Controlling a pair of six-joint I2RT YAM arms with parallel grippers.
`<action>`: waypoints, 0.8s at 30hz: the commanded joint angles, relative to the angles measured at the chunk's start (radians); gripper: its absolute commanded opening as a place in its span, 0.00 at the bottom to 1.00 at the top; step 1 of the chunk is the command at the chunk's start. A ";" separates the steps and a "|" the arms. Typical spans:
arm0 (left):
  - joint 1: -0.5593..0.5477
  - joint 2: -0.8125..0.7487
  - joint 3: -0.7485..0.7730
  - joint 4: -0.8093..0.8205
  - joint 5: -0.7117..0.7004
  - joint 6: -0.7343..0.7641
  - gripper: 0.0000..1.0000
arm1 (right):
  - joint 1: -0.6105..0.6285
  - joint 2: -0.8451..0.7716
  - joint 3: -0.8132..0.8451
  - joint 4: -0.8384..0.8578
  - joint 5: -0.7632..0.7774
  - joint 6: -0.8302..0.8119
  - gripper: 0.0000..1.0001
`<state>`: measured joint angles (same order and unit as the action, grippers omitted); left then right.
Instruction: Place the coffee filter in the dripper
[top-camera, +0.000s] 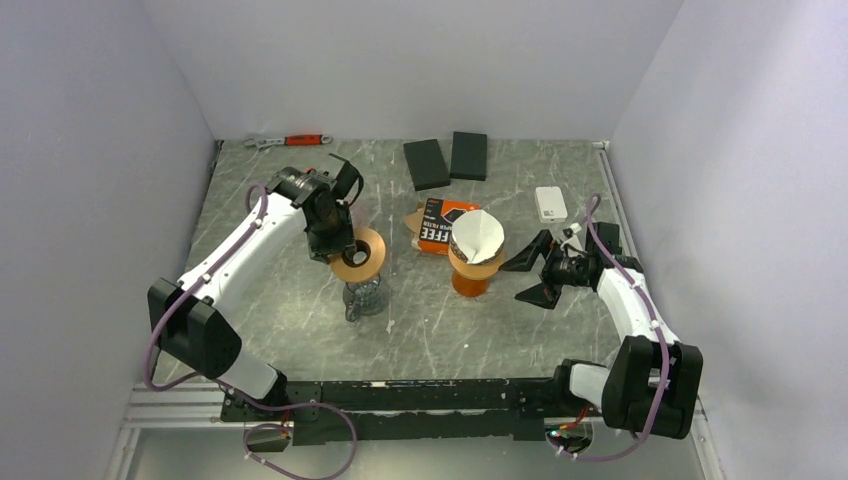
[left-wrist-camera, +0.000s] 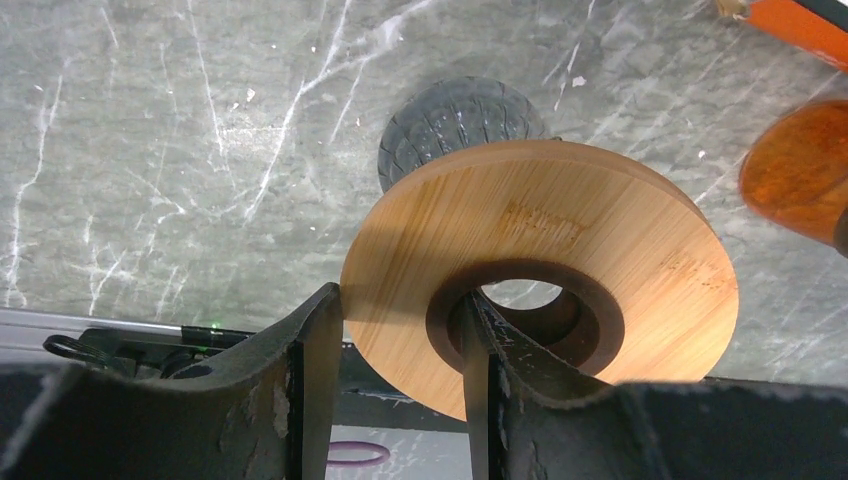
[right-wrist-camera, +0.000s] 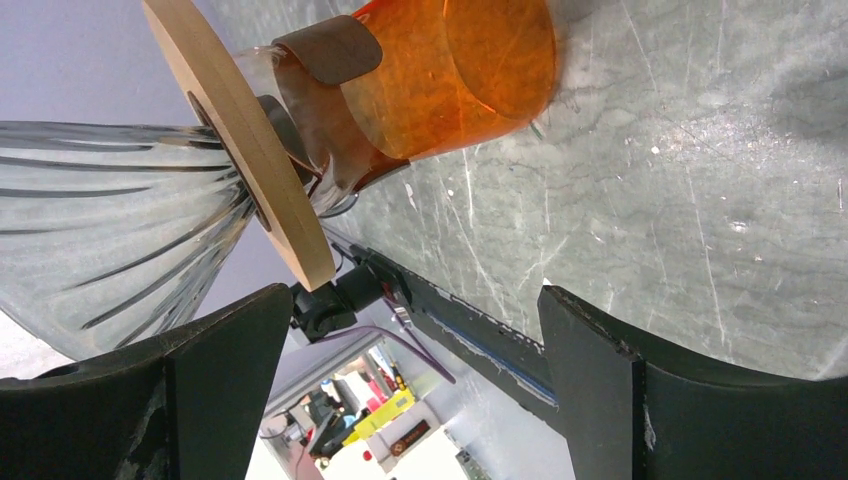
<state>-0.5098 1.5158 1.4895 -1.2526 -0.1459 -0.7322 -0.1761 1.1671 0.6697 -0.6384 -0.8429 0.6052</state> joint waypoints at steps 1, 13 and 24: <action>0.007 -0.021 -0.004 0.017 0.068 0.028 0.31 | -0.003 0.019 0.043 0.022 -0.017 -0.007 1.00; 0.007 -0.085 -0.186 0.122 0.085 -0.089 0.26 | -0.003 0.026 0.058 0.004 -0.021 -0.034 1.00; 0.007 -0.037 -0.171 0.111 0.021 -0.042 0.27 | -0.003 0.016 0.046 0.004 -0.020 -0.033 1.00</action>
<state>-0.5037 1.4708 1.2846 -1.1587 -0.0891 -0.7868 -0.1761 1.2079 0.6998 -0.6434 -0.8467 0.5854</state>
